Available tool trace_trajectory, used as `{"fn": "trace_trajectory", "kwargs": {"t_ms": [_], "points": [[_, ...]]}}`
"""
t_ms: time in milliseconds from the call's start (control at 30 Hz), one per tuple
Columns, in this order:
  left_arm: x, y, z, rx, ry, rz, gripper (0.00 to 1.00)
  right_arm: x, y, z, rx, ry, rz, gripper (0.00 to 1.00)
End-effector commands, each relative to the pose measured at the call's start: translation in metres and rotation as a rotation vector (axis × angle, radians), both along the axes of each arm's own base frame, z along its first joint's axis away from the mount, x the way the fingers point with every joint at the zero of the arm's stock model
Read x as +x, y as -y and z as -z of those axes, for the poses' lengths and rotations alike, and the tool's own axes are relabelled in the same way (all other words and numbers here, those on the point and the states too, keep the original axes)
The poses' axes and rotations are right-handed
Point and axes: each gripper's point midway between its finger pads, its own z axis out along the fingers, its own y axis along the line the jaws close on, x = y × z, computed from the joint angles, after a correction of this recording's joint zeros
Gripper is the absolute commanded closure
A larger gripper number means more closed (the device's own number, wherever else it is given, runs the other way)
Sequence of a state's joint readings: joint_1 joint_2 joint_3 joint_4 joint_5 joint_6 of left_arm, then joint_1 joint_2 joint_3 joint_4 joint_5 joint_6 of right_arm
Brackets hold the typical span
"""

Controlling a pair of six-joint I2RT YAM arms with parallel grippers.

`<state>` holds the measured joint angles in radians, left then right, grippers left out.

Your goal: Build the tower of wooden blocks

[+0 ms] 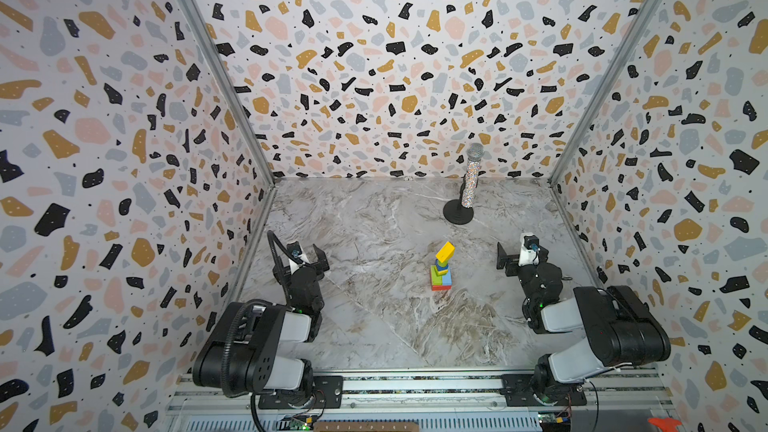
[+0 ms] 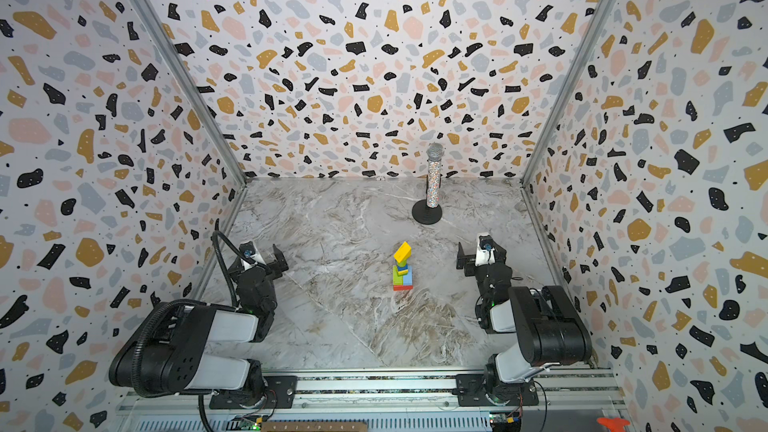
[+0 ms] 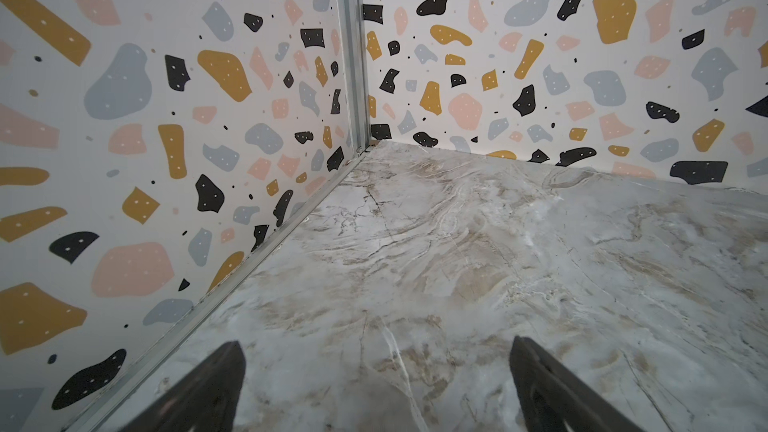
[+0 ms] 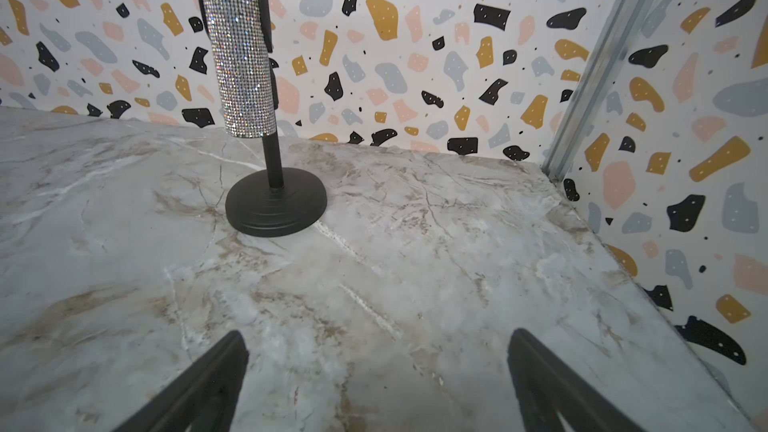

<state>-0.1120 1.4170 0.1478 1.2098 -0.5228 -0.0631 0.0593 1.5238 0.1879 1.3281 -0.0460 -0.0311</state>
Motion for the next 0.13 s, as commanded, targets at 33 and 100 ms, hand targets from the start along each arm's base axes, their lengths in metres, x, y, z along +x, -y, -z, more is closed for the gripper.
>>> {"fn": "trace_trajectory", "kwargs": {"t_ms": [33, 100], "points": [[0.0068, -0.0006, -0.0115, 0.002, 0.034, 0.005, 0.00, 0.0011, -0.0032, -0.0013, 0.012, -0.007, -0.022, 0.01], [0.0065, -0.0011, -0.0118, 0.000, 0.037, 0.008, 0.00, 0.0004, -0.0027, -0.0020, 0.012, -0.003, -0.021, 0.01]]}}
